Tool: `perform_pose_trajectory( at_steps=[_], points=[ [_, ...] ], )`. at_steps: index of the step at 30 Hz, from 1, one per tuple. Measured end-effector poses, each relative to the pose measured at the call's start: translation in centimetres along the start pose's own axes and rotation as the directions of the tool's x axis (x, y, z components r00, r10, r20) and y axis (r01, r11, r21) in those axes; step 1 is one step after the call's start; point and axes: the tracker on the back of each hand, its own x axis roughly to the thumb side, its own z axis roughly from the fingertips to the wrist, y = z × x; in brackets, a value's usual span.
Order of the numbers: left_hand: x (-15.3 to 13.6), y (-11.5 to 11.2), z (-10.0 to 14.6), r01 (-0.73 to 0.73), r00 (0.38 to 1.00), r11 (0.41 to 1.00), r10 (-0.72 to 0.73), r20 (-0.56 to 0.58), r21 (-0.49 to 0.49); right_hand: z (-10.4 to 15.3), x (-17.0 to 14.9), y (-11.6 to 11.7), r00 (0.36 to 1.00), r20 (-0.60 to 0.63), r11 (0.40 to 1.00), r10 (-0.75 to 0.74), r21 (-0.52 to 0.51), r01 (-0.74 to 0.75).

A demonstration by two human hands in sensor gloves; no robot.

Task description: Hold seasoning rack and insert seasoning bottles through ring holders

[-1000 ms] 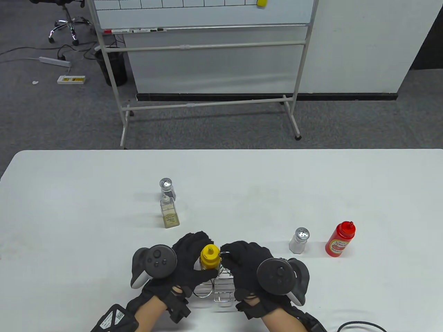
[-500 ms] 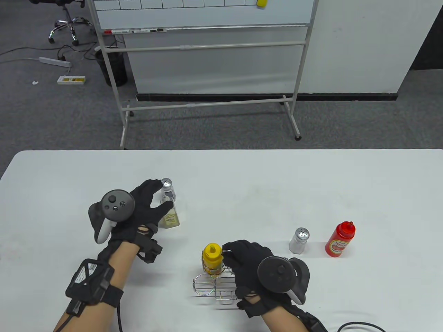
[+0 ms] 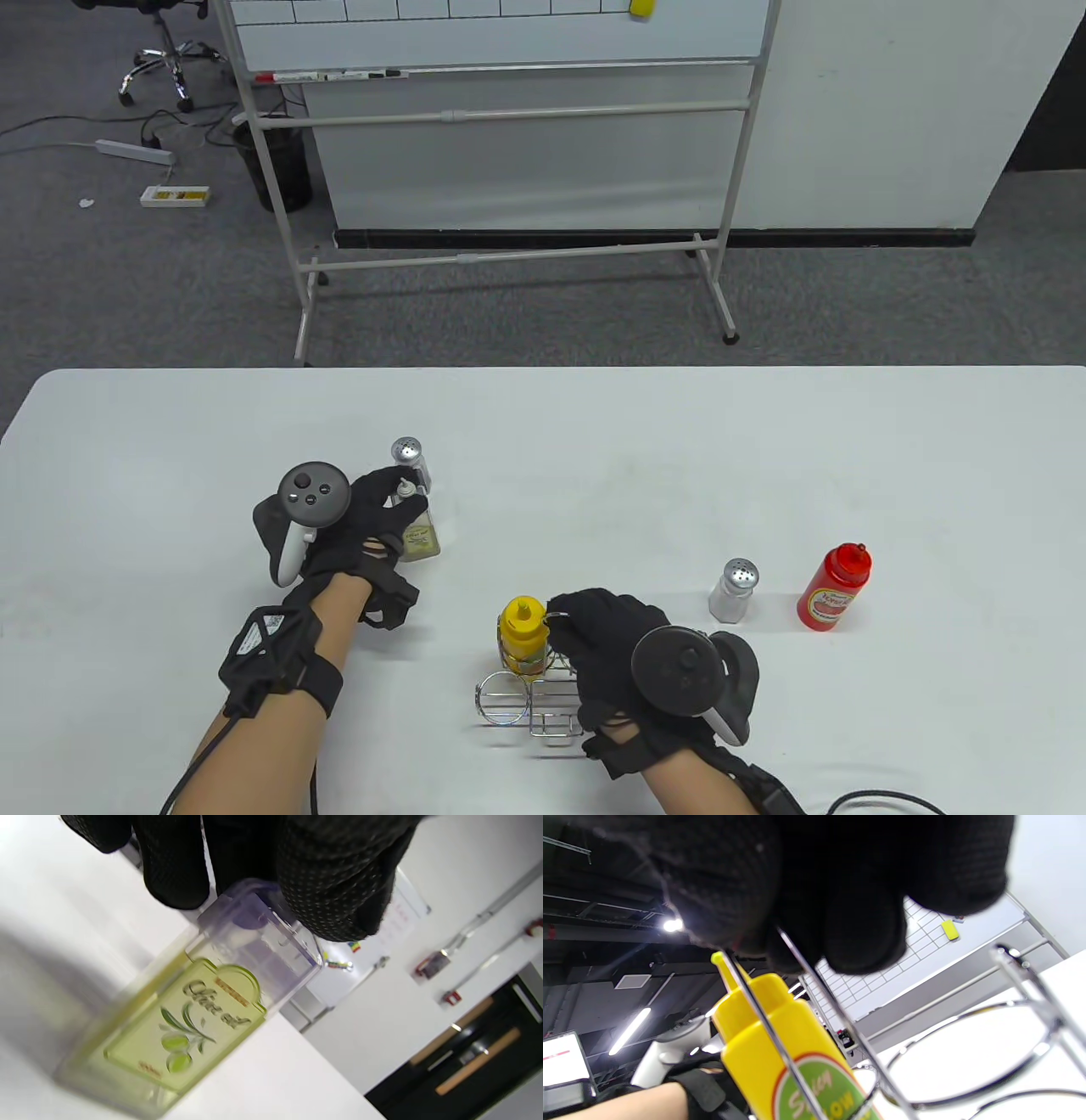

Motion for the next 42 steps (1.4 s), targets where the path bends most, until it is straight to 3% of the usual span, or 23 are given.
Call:
perform_pose_trajectory(
  at_steps=[6,8,14,19,22,30,42],
  points=[
    [5.2,4.6,5.6,-0.01,0.952,0.997,-0.012,0.306,0.072,-0.2,-0.6,-0.4,1.0,-0.001,1.0,-0.01,-0.014,0.01],
    [6.8,6.0,7.9,-0.049,0.91,0.998,0.03,0.413,0.035,-0.2,-0.7,-0.5,1.0,-0.002,1.0,-0.01,-0.018,0.01],
    [9.6,7.0,12.5,-0.056,0.831,0.998,0.052,0.554,-0.009,-0.2,-0.7,-0.4,1.0,0.002,1.0,-0.009,-0.016,0.009],
    [12.0,5.0,15.4,0.055,0.726,0.994,0.023,0.687,-0.092,-0.2,-0.7,-0.3,1.0,0.0,1.0,-0.028,-0.014,0.028],
    [12.7,3.0,16.2,0.061,0.708,0.99,0.047,0.704,-0.128,-0.2,-0.7,-0.2,0.999,-0.002,0.999,-0.036,-0.014,0.036],
    [13.8,-1.6,18.0,0.203,0.672,0.979,-0.153,0.724,0.019,-0.1,-0.5,0.0,0.999,0.008,0.999,-0.044,-0.009,0.044],
    [13.8,-4.1,18.6,0.318,0.623,0.947,-0.247,0.742,0.048,0.1,-0.3,0.2,0.999,0.011,0.999,-0.053,-0.01,0.053]
  ],
)
